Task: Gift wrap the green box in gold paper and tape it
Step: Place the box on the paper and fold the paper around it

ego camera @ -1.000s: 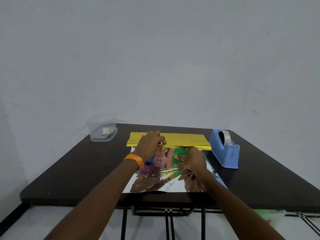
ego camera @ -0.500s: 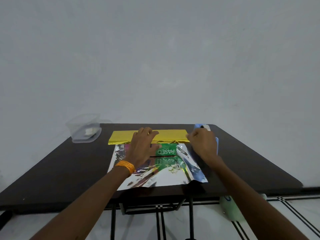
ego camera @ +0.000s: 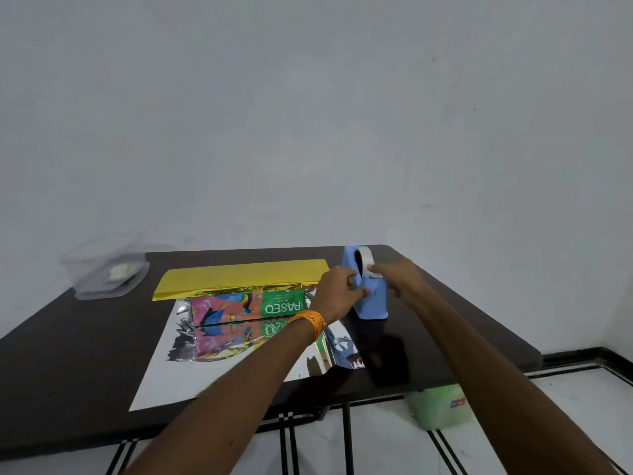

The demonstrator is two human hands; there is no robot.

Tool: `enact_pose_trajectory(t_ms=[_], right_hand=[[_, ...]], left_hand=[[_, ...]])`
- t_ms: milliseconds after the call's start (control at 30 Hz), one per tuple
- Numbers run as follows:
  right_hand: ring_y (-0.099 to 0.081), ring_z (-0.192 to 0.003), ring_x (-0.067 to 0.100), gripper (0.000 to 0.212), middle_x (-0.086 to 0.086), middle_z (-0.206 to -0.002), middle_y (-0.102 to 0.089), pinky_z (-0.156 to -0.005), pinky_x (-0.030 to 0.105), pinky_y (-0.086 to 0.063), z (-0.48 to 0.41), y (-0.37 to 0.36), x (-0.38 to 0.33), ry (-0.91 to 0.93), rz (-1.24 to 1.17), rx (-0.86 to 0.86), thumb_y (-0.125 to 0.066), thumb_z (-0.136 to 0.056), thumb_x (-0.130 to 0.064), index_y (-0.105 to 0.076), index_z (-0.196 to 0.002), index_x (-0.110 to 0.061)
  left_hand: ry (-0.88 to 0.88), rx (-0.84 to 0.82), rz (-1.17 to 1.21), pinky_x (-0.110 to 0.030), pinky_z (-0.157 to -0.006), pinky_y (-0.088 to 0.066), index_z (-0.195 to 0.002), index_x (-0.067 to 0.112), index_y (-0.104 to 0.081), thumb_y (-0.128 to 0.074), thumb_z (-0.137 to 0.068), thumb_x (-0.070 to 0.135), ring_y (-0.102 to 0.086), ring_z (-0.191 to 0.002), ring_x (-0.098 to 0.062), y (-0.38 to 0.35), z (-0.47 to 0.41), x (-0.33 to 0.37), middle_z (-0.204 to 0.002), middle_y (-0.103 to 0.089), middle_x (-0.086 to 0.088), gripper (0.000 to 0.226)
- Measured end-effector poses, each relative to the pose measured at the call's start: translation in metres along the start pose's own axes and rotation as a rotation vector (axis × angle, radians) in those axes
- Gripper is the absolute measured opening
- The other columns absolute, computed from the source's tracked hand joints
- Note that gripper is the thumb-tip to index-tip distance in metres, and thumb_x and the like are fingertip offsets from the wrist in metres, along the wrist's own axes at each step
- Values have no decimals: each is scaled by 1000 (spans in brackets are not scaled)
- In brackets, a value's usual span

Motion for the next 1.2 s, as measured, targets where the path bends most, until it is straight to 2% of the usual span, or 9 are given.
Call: enact_pose_trajectory(t_ms=[167,300,400,567,733,867,1033,1133,1200], right_hand=[[-32,-48,13,25,7,-64,-46,-40,23,-27,-11,-8,10,-101,-142,-67,-76,-84,-10,-58,-67,-6],[-45,-53,14,27,6,-66,-57,-52,27,-36,-19,0,-13,10,-74,6,-77,-86,-18,-63,-66,-5],[-47,-54,15,28,7,-66,-58,-59,30,-41,-16,5,-15,24,-1,58,-80,-82,-21,-66,-65,-5],[-44,-47,12,25,10,-71,-66,-46,27,-35,9,10,-5,11,-162,72,-79,-82,-14,-65,-64,-4],[-39,-28,1,22,8,-69,-66,-36,19,-31,29,13,11,-20,-214,91,-79,-83,-12,-66,-68,-2],[-39,-25,0,22,10,-65,-60,-31,14,-30,34,8,29,-23,-266,84,-78,-83,-9,-65,-71,2],[-38,-36,4,30,3,-50,-47,-41,20,-30,34,18,7,207,137,132,-75,-81,-13,-62,-58,3],[-36,-43,12,40,-1,-46,-41,-46,23,-32,34,17,16,206,342,141,-75,-76,-10,-46,-47,-11],[-43,-44,11,40,-1,-46,-49,-47,25,-39,39,22,23,243,345,184,-75,-82,-15,-54,-48,-9]], left_hand=[[34,-30,-7,-41,-75,-46,-89,0,-68,-80,-79,28,-57,-80,-29,-14,-12,-3,-88,-64,-20,32],[30,-55,21,-33,-61,-35,-71,5,-59,-82,-76,32,-53,-68,-26,-22,-20,-9,-72,-59,-14,36],[23,-64,-6,-36,-61,-40,-70,4,-61,-83,-75,32,-59,-70,-31,-22,-20,-9,-75,-65,-18,37],[18,-61,-38,-40,-63,-44,-70,6,-60,-82,-74,35,-61,-72,-31,-23,-21,-6,-74,-66,-17,37],[37,-51,2,-33,-60,-39,-71,5,-62,-83,-74,32,-54,-66,-24,-24,-19,-9,-75,-67,-17,34],[30,-55,-24,-38,-62,-44,-73,5,-63,-83,-75,31,-57,-69,-26,-25,-20,-9,-76,-67,-16,33],[-2,-56,-32,-30,-55,-30,-66,12,-53,-82,-75,31,-47,-63,-20,-23,-20,-7,-68,-57,-9,36],[-5,-62,-28,-30,-59,-36,-73,8,-61,-82,-76,30,-51,-66,-21,-24,-19,-7,-75,-65,-15,31],[-15,-83,-41,-31,-62,-39,-80,5,-64,-84,-75,28,-54,-69,-22,-24,-18,-4,-81,-68,-16,30]])
Point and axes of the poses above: each hand's wrist, its own z-axis away from the middle knuckle, its own y-axis out of the back of the hand, x = y × z, the point moved 10 cm from there along -z, towards the middle knuckle
